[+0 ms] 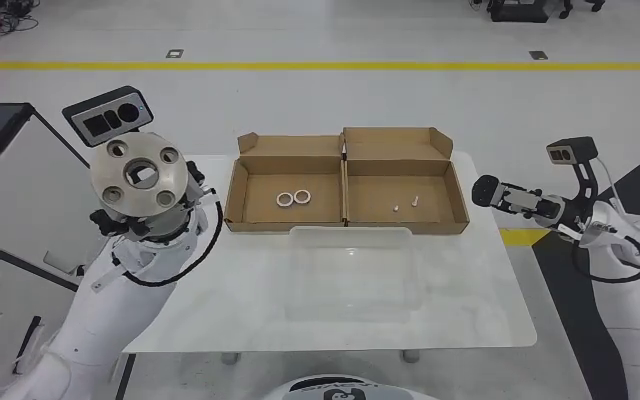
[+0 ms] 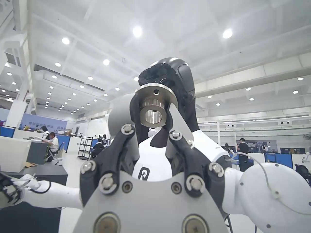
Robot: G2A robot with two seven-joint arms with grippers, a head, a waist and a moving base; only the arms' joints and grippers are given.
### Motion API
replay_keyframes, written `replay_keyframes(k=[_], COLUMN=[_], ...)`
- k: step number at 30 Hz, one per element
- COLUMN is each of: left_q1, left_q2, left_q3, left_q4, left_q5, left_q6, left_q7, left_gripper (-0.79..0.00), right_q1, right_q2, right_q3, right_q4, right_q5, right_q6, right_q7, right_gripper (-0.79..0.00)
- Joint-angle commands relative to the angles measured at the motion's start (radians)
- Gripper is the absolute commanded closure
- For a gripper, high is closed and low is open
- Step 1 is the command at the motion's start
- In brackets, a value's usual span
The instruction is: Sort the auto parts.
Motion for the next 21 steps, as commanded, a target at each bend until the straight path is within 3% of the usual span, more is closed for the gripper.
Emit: replay_keyframes(k=[1,11,21], left_q1=[0.014,0.056,0.063], left_q2=[-0.006,-0.022,-0.029], left_q3=[-0.013,-0.068,-0.082], left_q4=[0.006,0.103,0.112], left_q5=[-0.009,0.089,0.122], left_q6=[0.002,0.108,0.120], left_q7=[-0.002,-0.108,-0.120], left_gripper=[0.000,0.000,0.000], right_q1=[0.000,0.000,0.000], right_q2=[0.000,0.000,0.000], right_q3=[0.000,0.000,0.000], right_q4=[0.000,0.000,0.000], right_q5=[0.000,0.000,0.000], right_q6=[0.000,0.000,0.000], right_q7=[0.000,0.000,0.000], right_gripper=[-0.785,-0.785,-0.785])
